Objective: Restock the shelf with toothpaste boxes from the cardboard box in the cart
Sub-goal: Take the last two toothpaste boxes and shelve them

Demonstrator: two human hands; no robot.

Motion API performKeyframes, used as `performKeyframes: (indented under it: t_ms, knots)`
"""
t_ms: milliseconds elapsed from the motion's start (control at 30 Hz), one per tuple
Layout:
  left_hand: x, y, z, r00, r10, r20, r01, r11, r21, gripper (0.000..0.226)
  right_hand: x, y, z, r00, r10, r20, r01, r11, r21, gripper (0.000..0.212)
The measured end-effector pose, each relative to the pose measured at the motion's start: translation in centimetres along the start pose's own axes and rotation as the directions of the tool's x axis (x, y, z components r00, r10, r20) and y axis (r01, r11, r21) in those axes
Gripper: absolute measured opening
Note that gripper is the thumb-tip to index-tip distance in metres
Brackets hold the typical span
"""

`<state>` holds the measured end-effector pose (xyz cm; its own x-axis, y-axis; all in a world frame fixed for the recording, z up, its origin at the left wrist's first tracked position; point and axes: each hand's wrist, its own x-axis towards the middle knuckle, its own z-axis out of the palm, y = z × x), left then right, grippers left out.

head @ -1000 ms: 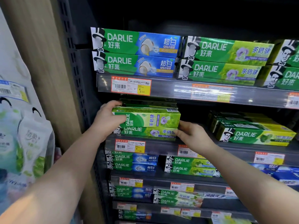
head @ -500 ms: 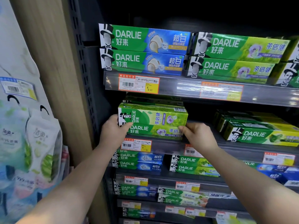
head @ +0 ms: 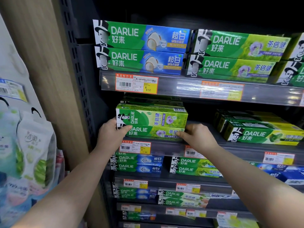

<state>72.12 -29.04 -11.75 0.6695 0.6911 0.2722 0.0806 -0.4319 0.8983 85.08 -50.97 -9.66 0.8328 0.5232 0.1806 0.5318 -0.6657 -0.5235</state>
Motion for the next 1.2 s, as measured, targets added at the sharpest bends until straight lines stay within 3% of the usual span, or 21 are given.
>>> performKeyframes:
  t_ms: [200, 367, 867, 933, 1100, 1200]
  knots:
    - [0.0, 0.1, 0.2, 1.0, -0.007, -0.018, 0.007, 1.0, -0.01, 0.014, 0.2, 0.0, 0.0, 1.0, 0.011, -0.021, -0.011, 1.0, 0.019, 0.039]
    - [0.0, 0.2, 0.3, 1.0, -0.001, -0.014, 0.002, 1.0, 0.011, 0.02, 0.4, 0.0, 0.0, 1.0, 0.019, -0.011, -0.018, 0.999, 0.031, 0.024]
    - [0.1, 0.3, 0.3, 0.999, -0.037, 0.022, 0.036, 0.998, 0.058, 0.025, 0.1, -0.3, 0.0, 0.999, 0.033, -0.021, -0.035, 0.997, -0.071, 0.037]
    - [0.1, 0.1, 0.4, 0.999, -0.044, 0.024, 0.041, 0.996, 0.081, 0.032, 0.0, -0.4, -0.1, 0.999, 0.047, -0.008, -0.047, 0.997, -0.06, 0.035]
    - [-0.2, 0.2, 0.4, 0.997, -0.077, -0.003, 0.077, 0.991, 0.105, 0.089, -0.6, -0.3, -0.2, 1.0, 0.027, 0.006, -0.027, 1.0, -0.013, 0.048]
    - [-1.4, 1.4, 0.3, 0.999, -0.025, -0.038, 0.028, 0.994, 0.102, 0.083, -1.9, 0.0, -0.8, 0.999, 0.017, -0.028, -0.019, 0.999, -0.046, 0.068]
